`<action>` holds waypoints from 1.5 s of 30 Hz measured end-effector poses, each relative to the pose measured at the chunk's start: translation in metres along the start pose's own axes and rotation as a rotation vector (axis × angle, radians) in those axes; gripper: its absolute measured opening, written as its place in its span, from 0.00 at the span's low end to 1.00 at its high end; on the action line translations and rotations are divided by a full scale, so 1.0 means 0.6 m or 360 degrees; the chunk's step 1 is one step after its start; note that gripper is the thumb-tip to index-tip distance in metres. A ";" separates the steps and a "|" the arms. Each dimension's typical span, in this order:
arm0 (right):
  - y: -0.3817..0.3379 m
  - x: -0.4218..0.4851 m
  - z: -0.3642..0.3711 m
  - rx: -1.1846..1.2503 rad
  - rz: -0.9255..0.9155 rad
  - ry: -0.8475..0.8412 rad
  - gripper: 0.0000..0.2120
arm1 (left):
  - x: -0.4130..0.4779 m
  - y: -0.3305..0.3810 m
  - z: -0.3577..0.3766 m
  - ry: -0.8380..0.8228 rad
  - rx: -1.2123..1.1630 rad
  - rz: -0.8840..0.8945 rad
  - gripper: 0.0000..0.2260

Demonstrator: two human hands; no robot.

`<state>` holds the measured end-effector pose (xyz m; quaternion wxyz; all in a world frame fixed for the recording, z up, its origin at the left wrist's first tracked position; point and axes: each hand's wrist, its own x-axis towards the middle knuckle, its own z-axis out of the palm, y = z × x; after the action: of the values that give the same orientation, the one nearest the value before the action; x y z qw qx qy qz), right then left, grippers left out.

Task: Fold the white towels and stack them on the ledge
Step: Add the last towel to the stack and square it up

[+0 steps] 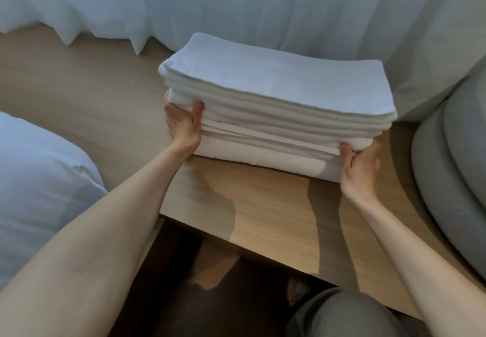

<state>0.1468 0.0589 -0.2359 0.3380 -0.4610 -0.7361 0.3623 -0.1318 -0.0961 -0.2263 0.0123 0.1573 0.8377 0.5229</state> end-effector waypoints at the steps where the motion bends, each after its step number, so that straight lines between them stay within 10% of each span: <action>1: 0.001 -0.004 0.001 -0.0006 -0.0028 0.0002 0.20 | 0.005 -0.001 0.003 -0.0006 0.0017 0.0008 0.32; 6: -0.010 -0.009 -0.017 -0.0054 0.0096 -0.0124 0.18 | -0.018 -0.003 0.007 0.0067 -0.0003 -0.0076 0.34; 10: -0.046 -0.065 -0.024 -0.0204 0.0014 0.0371 0.10 | -0.055 0.022 0.019 0.0375 -0.0446 -0.0659 0.32; 19: -0.185 -0.049 0.050 -0.1394 -0.1971 -0.0223 0.31 | -0.063 -0.030 -0.022 -0.0318 0.0044 -0.0267 0.26; 27: -0.187 0.065 0.138 -0.1961 -0.2390 -0.0094 0.31 | -0.064 -0.059 -0.024 -0.0424 0.0369 -0.0057 0.25; 35: -0.168 0.065 0.123 -0.1690 -0.2179 -0.0432 0.30 | -0.070 -0.045 -0.034 -0.0525 0.0358 -0.0172 0.22; 38: -0.173 0.055 0.083 -0.1501 -0.1967 -0.0555 0.27 | -0.077 -0.002 -0.056 -0.0159 0.0143 -0.0243 0.21; 41: -0.175 0.047 0.034 -0.1080 -0.1458 -0.0467 0.24 | -0.107 0.072 -0.067 0.0112 0.0118 0.0307 0.22; 45: -0.170 0.054 -0.012 -0.0913 -0.0620 -0.0232 0.23 | -0.131 0.154 -0.035 -0.0279 0.0451 0.1251 0.22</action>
<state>0.0972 0.0589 -0.1410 0.2040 -0.3610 -0.9043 0.1014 -0.0376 -0.0987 -0.1469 -0.1384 0.5086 0.7734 0.3522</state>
